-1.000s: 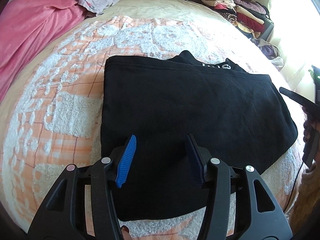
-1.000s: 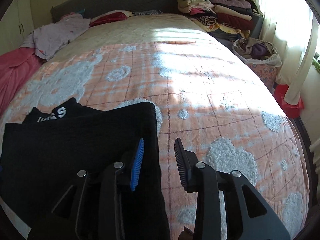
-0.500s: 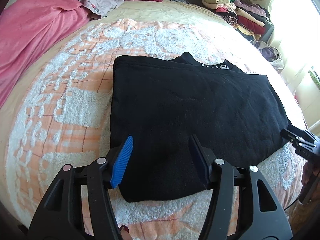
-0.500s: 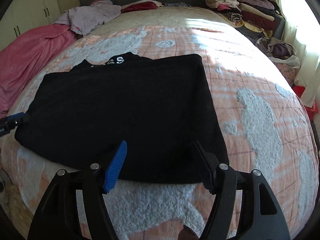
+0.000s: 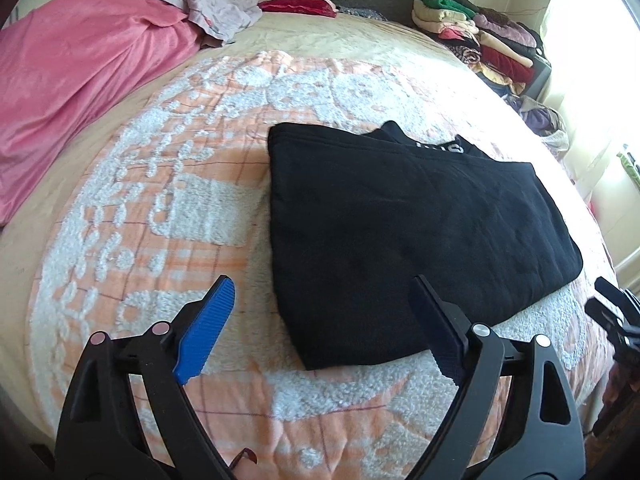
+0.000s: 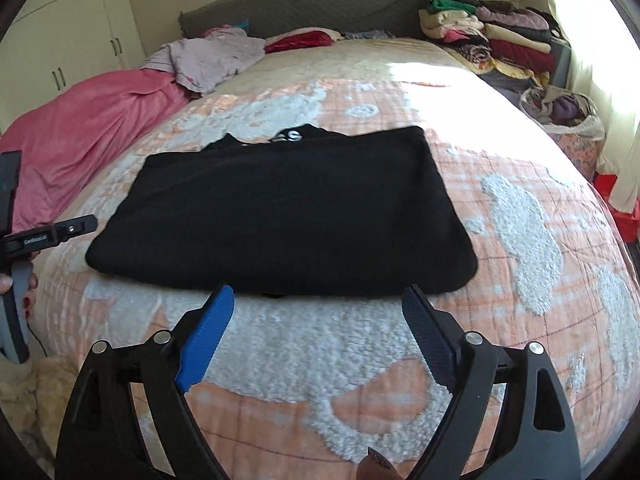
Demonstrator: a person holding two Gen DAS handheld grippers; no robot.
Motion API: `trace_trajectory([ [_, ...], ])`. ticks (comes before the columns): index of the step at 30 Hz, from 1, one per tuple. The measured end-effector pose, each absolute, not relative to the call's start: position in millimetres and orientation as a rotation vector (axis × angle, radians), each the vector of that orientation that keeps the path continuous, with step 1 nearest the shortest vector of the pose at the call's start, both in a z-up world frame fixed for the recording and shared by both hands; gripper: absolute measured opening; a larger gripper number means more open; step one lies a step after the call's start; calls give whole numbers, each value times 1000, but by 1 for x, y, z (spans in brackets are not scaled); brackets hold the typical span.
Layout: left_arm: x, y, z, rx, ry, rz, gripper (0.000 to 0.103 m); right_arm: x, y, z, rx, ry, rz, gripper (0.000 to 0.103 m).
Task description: Fold small clothes
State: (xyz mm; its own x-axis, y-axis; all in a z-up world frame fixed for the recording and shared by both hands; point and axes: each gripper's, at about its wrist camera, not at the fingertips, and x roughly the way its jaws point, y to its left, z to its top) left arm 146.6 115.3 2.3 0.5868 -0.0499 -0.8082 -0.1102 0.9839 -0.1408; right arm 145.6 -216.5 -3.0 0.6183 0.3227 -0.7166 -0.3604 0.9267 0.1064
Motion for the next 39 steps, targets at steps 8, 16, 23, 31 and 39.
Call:
trace_trajectory([
  [8,167,156,9,-236,953,109,86,120,-100,0,-313,709,598,96],
  [16,192,177,2,-255,994,119,86,122,-5,-45,-571,716,642,96],
  [23,214,176,-13,-251,1031,106,86,133,36,-72,-718,602,549,96],
  [31,234,165,-16,-255,1049,71,86,124,37,-59,-721,463,523,31],
  [39,249,142,-10,-357,1086,-30,92,120,-8,-15,-546,350,496,10],
])
